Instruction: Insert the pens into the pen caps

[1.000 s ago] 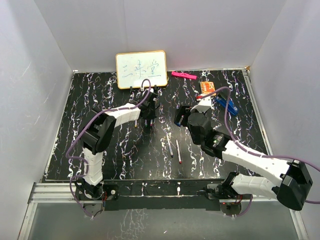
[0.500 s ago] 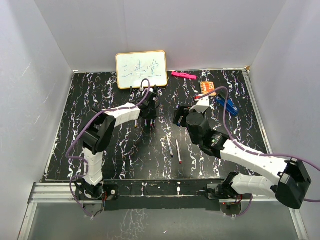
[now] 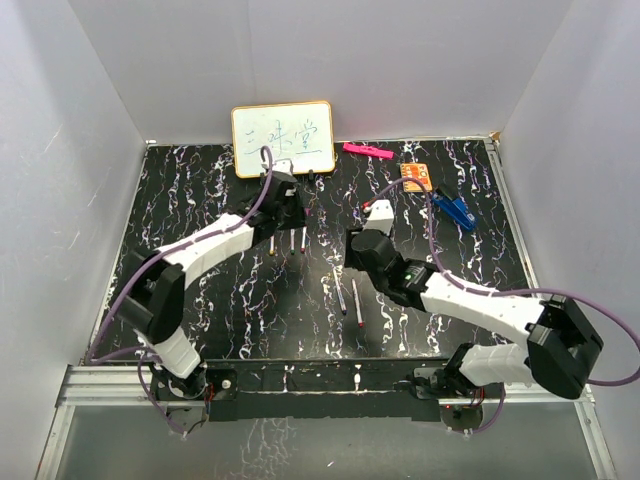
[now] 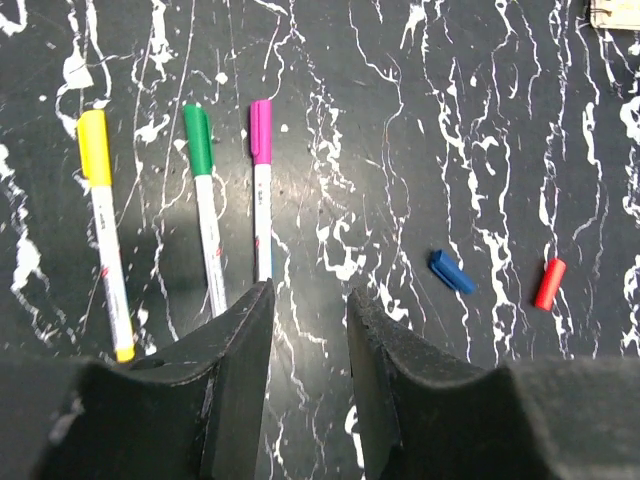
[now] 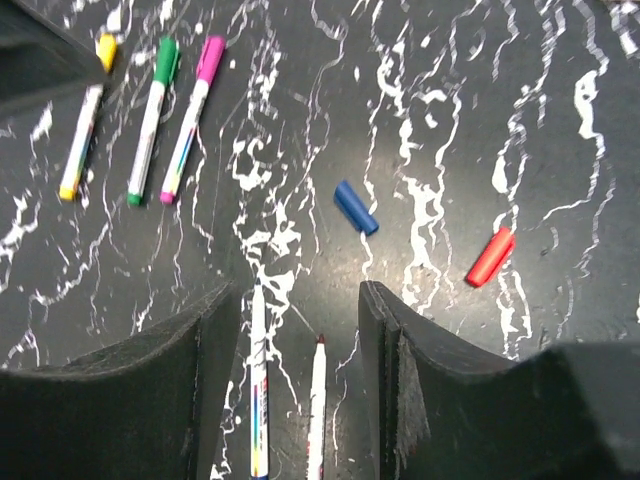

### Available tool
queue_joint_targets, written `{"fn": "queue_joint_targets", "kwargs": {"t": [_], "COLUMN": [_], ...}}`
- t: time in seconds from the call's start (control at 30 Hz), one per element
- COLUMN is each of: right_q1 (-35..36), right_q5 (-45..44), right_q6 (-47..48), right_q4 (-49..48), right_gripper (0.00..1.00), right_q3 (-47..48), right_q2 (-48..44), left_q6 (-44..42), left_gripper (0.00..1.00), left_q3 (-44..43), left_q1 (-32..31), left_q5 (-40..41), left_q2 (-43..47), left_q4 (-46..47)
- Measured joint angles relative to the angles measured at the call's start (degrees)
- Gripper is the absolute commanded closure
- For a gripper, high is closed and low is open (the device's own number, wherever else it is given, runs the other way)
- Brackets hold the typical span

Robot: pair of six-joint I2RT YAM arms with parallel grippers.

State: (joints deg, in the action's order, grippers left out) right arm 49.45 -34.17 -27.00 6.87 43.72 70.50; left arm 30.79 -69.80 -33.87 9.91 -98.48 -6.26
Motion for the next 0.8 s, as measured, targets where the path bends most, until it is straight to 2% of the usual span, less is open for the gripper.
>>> {"fn": "queue_joint_targets", "kwargs": {"t": [0.17, 0.47, 0.8], "right_q1": [0.0, 0.07, 1.18], "right_q5": [4.87, 12.68, 16.28], "right_q6": [-0.26, -1.86, -1.9], "right_q4": [1.9, 1.95, 2.25], "right_gripper": [0.64, 0.65, 0.65], "right_q3": [-0.02, -0.46, 0.87], "right_q2": [4.39, 9.57, 17.84], "left_q6": [0.37, 0.33, -0.22], "left_gripper": [0.66, 0.66, 0.67], "left_q3": [7.76, 17.03, 23.17], "left_q1": [0.0, 0.0, -0.11], "left_q5": [0.22, -1.49, -6.6], "left_q2": [8.96, 16.28, 17.7], "left_q4": [1.31, 2.32, 3.65]}}
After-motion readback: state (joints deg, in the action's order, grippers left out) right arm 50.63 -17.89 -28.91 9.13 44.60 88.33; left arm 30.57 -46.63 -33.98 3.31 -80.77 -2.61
